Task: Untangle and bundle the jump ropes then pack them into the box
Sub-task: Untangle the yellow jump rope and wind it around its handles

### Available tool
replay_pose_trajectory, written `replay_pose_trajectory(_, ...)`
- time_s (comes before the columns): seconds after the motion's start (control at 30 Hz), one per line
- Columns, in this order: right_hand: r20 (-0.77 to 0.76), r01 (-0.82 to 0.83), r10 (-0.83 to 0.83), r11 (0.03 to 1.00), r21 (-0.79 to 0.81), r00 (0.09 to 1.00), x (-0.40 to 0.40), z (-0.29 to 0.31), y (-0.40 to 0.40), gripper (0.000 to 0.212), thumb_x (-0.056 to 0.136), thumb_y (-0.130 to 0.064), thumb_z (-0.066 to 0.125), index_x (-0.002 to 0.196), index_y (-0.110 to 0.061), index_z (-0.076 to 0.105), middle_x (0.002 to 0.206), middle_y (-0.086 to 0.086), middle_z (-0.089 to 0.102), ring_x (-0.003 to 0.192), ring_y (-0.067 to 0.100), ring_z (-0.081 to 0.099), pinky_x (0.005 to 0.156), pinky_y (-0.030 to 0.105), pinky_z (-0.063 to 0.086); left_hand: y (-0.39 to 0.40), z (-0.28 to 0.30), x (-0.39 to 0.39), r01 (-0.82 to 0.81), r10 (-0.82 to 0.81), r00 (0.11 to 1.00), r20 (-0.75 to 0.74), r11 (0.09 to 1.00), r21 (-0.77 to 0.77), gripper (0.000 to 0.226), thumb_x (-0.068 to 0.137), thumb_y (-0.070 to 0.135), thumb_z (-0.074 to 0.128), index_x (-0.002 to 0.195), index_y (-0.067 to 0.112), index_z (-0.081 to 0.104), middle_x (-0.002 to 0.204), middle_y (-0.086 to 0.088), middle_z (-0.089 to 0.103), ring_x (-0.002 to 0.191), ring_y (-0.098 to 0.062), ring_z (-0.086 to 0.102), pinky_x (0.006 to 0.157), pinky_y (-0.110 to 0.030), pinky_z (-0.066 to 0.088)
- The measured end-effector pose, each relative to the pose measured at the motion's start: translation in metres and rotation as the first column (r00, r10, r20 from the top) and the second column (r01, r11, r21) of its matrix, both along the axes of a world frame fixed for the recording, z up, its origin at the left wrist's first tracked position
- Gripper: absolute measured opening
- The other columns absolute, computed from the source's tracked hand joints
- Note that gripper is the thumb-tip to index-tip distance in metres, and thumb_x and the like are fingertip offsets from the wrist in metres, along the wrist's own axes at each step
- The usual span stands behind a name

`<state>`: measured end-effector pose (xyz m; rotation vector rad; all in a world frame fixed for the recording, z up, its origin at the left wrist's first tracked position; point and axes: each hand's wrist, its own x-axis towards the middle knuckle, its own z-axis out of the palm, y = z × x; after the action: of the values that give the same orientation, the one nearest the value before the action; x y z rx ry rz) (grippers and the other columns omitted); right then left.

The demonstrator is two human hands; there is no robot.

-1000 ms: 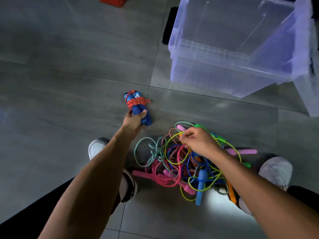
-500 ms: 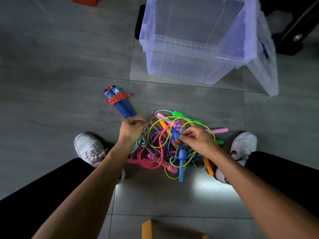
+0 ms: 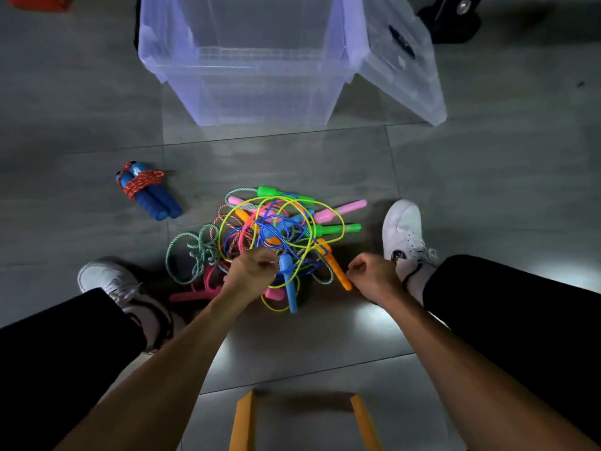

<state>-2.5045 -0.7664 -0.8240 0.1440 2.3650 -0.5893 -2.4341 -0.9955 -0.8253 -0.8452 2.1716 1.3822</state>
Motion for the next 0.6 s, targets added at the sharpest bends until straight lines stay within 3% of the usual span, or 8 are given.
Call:
replay_pose_trajectory(0.07, 0.002, -0.042, 0.042, 0.999, 0.021, 0.999, -0.004, -0.015, -0.001, 0.012, 0.084, -0.016, 0.063, 0.091, -0.01, 0.071, 0.101, 0.012, 0.072, 0.1, 0.033, 0.063, 0.085, 0.036, 0.049, 0.007, 0.003, 0.004, -0.001, 0.001, 1.0, 0.014, 1.0, 0.015, 0.023, 0.084, 0.007, 0.065, 0.079, 0.029, 0.071, 0.086, 0.007, 0.073, 0.083, -0.017, 0.07, 0.082, -0.034, 0.057)
replay_pose_trajectory(0.17, 0.007, -0.096, 0.096, 0.995, 0.017, 0.995, -0.002, -0.04, -0.009, 0.017, 0.089, -0.017, 0.057, 0.089, -0.003, 0.066, 0.097, 0.02, 0.07, 0.096, 0.039, 0.063, 0.077, 0.037, 0.047, 0.014, 0.013, 0.009, -0.019, 0.019, 1.0, -0.001, 0.999, 0.032, 0.028, 0.08, 0.009, 0.069, 0.071, 0.035, 0.07, 0.076, 0.008, 0.072, 0.077, -0.019, 0.07, 0.082, -0.044, 0.057)
replay_pose_trajectory(0.23, -0.042, -0.106, 0.108, 0.994, 0.038, 0.993, 0.003, -0.055, -0.012, 0.009, 0.084, -0.009, 0.058, 0.09, -0.004, 0.062, 0.096, 0.02, 0.067, 0.096, 0.039, 0.062, 0.073, 0.035, 0.043, 0.019, 0.02, 0.01, -0.046, 0.047, 0.999, -0.019, 0.997, 0.056, 0.021, 0.075, 0.018, 0.069, 0.069, 0.038, 0.071, 0.073, 0.01, 0.071, 0.076, -0.019, 0.07, 0.082, -0.042, 0.058)
replay_pose_trajectory(0.3, -0.087, -0.143, 0.151, 0.985, 0.092, 0.985, 0.009, -0.067, -0.013, 0.016, 0.082, -0.008, 0.059, 0.098, -0.005, 0.059, 0.102, 0.018, 0.065, 0.1, 0.037, 0.061, 0.078, 0.038, 0.042, 0.022, 0.025, 0.014, -0.083, 0.084, 0.996, -0.017, 0.993, 0.08, 0.02, 0.075, 0.016, 0.069, 0.072, 0.036, 0.072, 0.07, 0.011, 0.071, 0.072, -0.013, 0.071, 0.08, -0.04, 0.059)
replay_pose_trajectory(0.4, -0.024, -0.205, 0.211, 0.967, 0.148, 0.977, 0.011, -0.074, -0.016, 0.028, 0.084, -0.01, 0.061, 0.11, -0.004, 0.054, 0.115, 0.018, 0.059, 0.109, 0.036, 0.057, 0.086, 0.039, 0.043, 0.025, 0.027, 0.017, -0.084, 0.083, 0.996, 0.013, 0.993, 0.081, 0.024, 0.085, 0.002, 0.063, 0.083, 0.025, 0.071, 0.066, 0.008, 0.072, 0.066, -0.006, 0.07, 0.076, -0.03, 0.056)
replay_pose_trajectory(0.53, 0.064, -0.269, 0.262, 0.95, 0.157, 0.963, 0.004, -0.074, -0.015, 0.031, 0.087, -0.011, 0.06, 0.115, -0.001, 0.052, 0.121, 0.019, 0.056, 0.112, 0.036, 0.056, 0.089, 0.039, 0.044, 0.029, 0.028, 0.008, -0.119, 0.115, 0.991, 0.064, 0.99, 0.069, 0.02, 0.088, 0.008, 0.061, 0.086, 0.025, 0.07, 0.074, 0.005, 0.073, 0.061, -0.004, 0.068, 0.063, -0.017, 0.049)
replay_pose_trajectory(0.6, 0.107, -0.287, 0.273, 0.945, 0.155, 0.956, -0.003, -0.065, -0.011, 0.032, 0.085, -0.012, 0.061, 0.114, 0.001, 0.056, 0.119, 0.022, 0.059, 0.111, 0.038, 0.058, 0.087, 0.038, 0.046, 0.03, 0.028, 0.004, -0.111, 0.105, 0.992, 0.076, 0.991, 0.077, 0.018, 0.089, 0.013, 0.062, 0.085, 0.029, 0.069, 0.081, 0.004, 0.073, 0.059, -0.003, 0.068, 0.061, -0.017, 0.047)
